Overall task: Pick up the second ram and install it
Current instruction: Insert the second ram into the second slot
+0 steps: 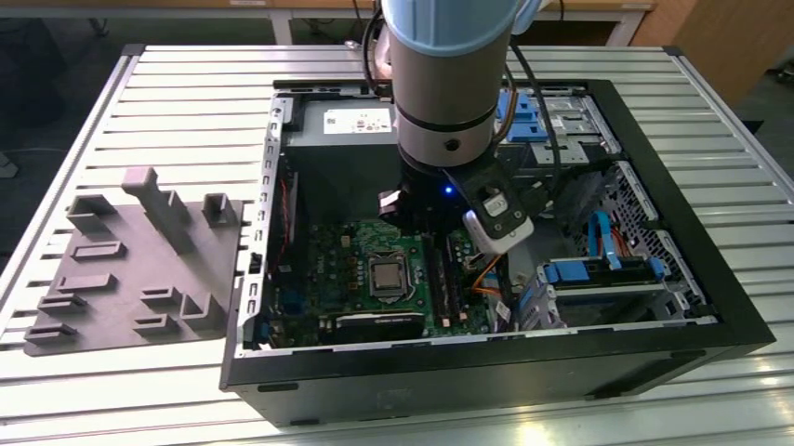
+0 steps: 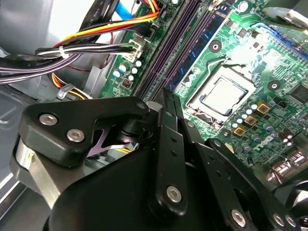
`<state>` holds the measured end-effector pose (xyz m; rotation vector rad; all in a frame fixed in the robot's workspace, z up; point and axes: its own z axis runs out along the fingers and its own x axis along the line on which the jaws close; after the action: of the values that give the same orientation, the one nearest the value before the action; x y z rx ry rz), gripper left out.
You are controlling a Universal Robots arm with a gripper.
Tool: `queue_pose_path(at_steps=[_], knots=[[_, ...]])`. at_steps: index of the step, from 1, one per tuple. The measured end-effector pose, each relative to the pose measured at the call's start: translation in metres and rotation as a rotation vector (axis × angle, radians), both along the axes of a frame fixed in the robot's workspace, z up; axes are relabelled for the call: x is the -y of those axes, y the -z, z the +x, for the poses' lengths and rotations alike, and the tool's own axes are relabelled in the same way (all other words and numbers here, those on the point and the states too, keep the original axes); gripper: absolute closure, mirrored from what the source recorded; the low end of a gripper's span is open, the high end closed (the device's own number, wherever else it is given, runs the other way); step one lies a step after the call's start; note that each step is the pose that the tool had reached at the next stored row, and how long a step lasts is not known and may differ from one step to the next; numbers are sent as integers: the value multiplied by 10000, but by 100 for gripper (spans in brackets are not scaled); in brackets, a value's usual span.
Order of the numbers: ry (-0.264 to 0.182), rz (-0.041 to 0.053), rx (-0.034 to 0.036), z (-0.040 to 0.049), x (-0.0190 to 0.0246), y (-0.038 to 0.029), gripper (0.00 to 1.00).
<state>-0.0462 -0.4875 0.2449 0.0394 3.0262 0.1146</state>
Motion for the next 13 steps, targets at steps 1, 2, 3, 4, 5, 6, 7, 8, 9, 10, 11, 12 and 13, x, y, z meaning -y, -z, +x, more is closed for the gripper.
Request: queue_pose_path(at_steps=[1, 2, 3, 4, 5, 6, 7, 8, 9, 10, 11, 12, 13], knots=[[0, 0, 0, 0, 0, 3, 88], [0, 0, 0, 0, 0, 6, 88], [0, 1, 0, 0, 0, 9, 88], [0, 1, 1, 0, 0, 13, 88], [0, 0, 0, 0, 0, 15, 88], [0, 1, 1, 0, 0, 19, 88], [0, 0, 0, 0, 0, 21, 88], [0, 0, 0, 0, 0, 24, 88], [0, 0, 0, 0, 0, 27, 88], [0, 0, 0, 0, 0, 30, 88], [0, 0, 0, 0, 0, 32, 88], [0, -1, 0, 0, 0, 34, 88], [1, 1, 0, -1, 0, 37, 88]])
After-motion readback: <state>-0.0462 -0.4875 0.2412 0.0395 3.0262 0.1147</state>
